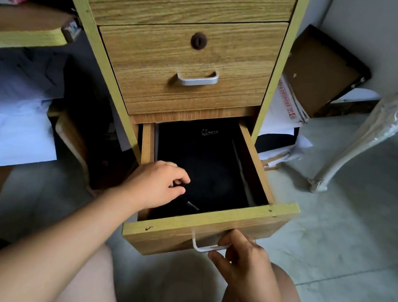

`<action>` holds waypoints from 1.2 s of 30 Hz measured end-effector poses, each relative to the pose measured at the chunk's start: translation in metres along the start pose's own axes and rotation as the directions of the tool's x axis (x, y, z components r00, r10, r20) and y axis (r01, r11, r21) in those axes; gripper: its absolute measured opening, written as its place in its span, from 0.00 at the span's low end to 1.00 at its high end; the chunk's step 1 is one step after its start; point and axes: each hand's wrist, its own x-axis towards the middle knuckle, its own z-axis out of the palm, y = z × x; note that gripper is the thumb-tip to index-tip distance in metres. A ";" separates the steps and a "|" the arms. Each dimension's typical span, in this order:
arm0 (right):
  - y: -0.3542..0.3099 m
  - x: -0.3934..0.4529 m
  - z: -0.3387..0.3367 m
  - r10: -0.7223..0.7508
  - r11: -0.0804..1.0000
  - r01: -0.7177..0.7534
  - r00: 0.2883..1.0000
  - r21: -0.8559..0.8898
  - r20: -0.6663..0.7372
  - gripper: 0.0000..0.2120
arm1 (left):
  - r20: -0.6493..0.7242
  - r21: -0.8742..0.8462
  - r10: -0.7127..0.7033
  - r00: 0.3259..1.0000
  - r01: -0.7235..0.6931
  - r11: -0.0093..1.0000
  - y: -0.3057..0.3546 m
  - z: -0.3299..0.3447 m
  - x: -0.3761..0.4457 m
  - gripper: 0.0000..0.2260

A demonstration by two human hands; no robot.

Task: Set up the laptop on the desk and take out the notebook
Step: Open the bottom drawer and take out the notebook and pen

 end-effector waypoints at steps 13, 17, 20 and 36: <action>-0.001 -0.036 -0.011 0.006 1.000 -0.006 0.998 -0.012 0.056 0.06 | 0.250 0.161 0.228 0.941 -0.272 0.949 0.010 0.010 -0.014 0.05; -0.007 -0.037 -0.020 -0.005 1.000 0.006 0.998 -0.024 0.070 0.08 | 0.280 0.174 0.254 0.926 -0.309 0.935 0.012 0.011 -0.014 0.05; -0.014 -0.040 -0.035 -0.014 0.997 0.021 0.996 -0.069 0.093 0.11 | 0.274 0.169 0.264 0.925 -0.316 0.934 0.012 0.009 -0.015 0.04; -0.068 0.043 -0.076 -0.154 0.974 0.137 0.985 -0.178 -0.084 0.09 | -0.042 0.010 0.221 0.974 -0.221 0.975 0.010 0.005 -0.022 0.16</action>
